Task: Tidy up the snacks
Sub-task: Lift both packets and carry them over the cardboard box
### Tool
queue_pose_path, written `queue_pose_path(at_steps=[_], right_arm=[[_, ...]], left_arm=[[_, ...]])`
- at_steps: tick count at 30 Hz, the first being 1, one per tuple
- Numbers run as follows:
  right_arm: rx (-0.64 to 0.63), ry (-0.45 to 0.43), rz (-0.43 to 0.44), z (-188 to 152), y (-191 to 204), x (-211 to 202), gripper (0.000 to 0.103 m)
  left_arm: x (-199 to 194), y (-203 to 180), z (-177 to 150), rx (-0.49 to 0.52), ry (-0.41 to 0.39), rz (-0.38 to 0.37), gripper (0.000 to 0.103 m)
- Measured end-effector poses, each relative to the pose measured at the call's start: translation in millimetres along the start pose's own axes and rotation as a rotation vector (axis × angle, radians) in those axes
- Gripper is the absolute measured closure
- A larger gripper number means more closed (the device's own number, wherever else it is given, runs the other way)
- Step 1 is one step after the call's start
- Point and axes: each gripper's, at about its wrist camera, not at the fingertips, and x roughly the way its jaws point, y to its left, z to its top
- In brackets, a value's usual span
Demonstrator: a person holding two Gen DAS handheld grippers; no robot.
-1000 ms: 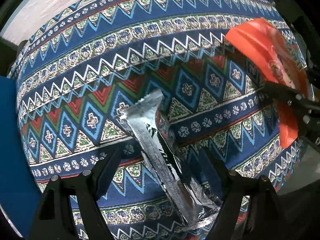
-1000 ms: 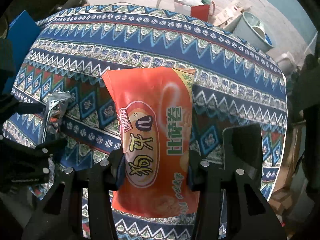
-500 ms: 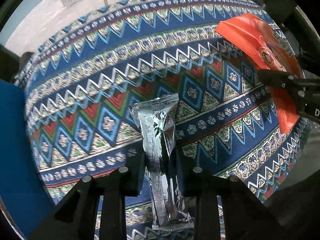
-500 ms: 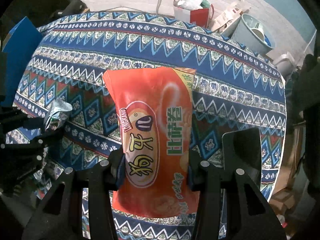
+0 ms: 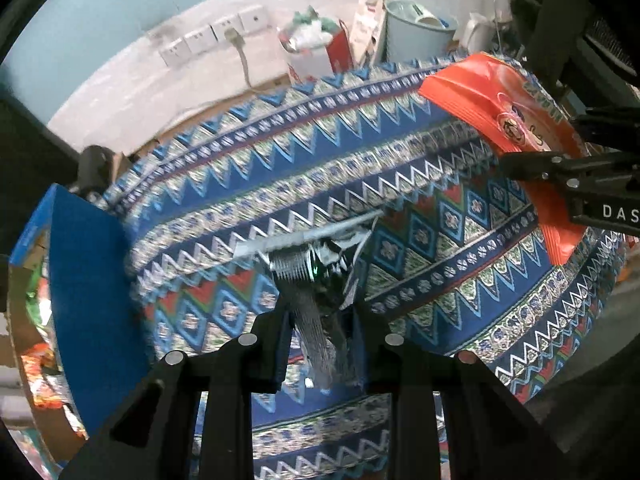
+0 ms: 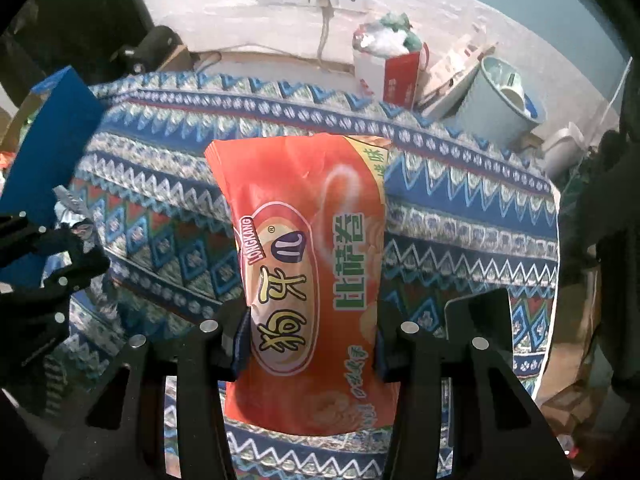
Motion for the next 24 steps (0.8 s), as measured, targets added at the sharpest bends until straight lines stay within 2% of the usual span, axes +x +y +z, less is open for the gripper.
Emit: queue_pose_path(at_steps=[6,24], right_arm=[[-0.011,-0.059,0.016,14,19,-17,0.058],[-0.111,-0.227,0.099,58,100,-73,0.058]], left_arm=[[-15,49,-1,-0.023,-0.065,0.020,0.077],[-102,123,-12,-0.098,-0.283,0.129,0.077]])
